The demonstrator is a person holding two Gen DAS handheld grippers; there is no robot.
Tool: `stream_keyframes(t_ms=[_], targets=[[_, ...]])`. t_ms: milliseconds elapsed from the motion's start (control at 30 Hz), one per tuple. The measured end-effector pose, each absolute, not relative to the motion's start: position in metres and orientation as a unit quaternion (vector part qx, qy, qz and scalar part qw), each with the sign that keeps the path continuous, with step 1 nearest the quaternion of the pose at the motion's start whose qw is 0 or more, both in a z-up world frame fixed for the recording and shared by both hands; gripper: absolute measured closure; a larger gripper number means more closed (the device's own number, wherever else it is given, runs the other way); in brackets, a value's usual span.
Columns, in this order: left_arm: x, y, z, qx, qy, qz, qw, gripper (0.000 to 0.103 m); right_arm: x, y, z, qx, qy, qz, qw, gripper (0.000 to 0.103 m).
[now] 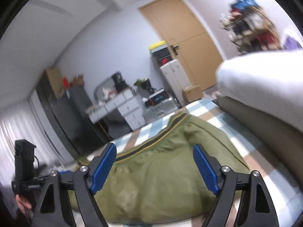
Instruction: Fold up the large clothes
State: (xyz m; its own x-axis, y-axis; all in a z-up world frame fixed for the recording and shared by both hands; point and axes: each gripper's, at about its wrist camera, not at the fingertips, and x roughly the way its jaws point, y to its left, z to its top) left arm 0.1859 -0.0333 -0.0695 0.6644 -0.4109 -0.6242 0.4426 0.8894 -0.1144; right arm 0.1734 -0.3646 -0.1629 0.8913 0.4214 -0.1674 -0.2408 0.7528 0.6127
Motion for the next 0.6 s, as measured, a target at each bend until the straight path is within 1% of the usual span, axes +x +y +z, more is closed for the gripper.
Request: stream_keyframes(t_ms=[67, 133, 167, 200, 233, 267, 300, 400, 433, 467, 500, 567, 600], targets=[[0.209, -0.069, -0.078, 0.043, 0.372, -0.223, 0.9, 0.027, 0.17, -0.385, -0.17, 0.356, 0.13, 0.172, 0.909, 0.019], [0.233, -0.098, -0.097, 0.064, 0.413, -0.215, 0.883, 0.027, 0.172, -0.399, -0.177, 0.393, 0.131, 0.167, 0.894, 0.019], [0.244, -0.115, -0.11, 0.099, 0.423, -0.193, 0.88, 0.03, 0.171, -0.405, -0.18, 0.411, 0.132, 0.163, 0.887, 0.019], [0.254, -0.131, -0.128, 0.14, 0.446, -0.178, 0.866, 0.036, 0.169, -0.412, -0.184, 0.426, 0.131, 0.158, 0.881, 0.019], [0.261, -0.135, -0.141, 0.151, 0.466, -0.174, 0.854, 0.036, 0.17, -0.416, -0.186, 0.438, 0.128, 0.157, 0.876, 0.019], [0.266, -0.132, -0.148, 0.132, 0.468, -0.169, 0.857, 0.033, 0.17, -0.42, -0.188, 0.446, 0.129, 0.157, 0.872, 0.019], [0.268, -0.128, -0.149, 0.115, 0.465, -0.169, 0.861, 0.033, 0.171, -0.423, -0.189, 0.451, 0.13, 0.152, 0.87, 0.019], [0.267, -0.126, -0.148, 0.12, 0.464, -0.17, 0.861, 0.032, 0.174, -0.425, -0.191, 0.465, 0.132, 0.159, 0.861, 0.019], [0.266, -0.126, -0.144, 0.121, 0.471, -0.163, 0.858, 0.035, 0.175, -0.425, -0.192, 0.466, 0.137, 0.158, 0.86, 0.019], [0.264, -0.127, -0.133, 0.106, 0.477, -0.168, 0.856, 0.049, 0.176, -0.425, -0.193, 0.47, 0.137, 0.162, 0.857, 0.019], [0.259, -0.129, -0.119, 0.082, 0.471, -0.196, 0.856, 0.056, 0.177, -0.427, -0.196, 0.473, 0.134, 0.163, 0.855, 0.021], [0.249, -0.145, -0.101, 0.079, 0.444, -0.23, 0.862, 0.052, 0.174, -0.431, -0.197, 0.477, 0.124, 0.153, 0.856, 0.024], [0.248, -0.158, -0.094, 0.104, 0.432, -0.228, 0.867, 0.052, 0.172, -0.432, -0.196, 0.479, 0.119, 0.154, 0.856, 0.029]])
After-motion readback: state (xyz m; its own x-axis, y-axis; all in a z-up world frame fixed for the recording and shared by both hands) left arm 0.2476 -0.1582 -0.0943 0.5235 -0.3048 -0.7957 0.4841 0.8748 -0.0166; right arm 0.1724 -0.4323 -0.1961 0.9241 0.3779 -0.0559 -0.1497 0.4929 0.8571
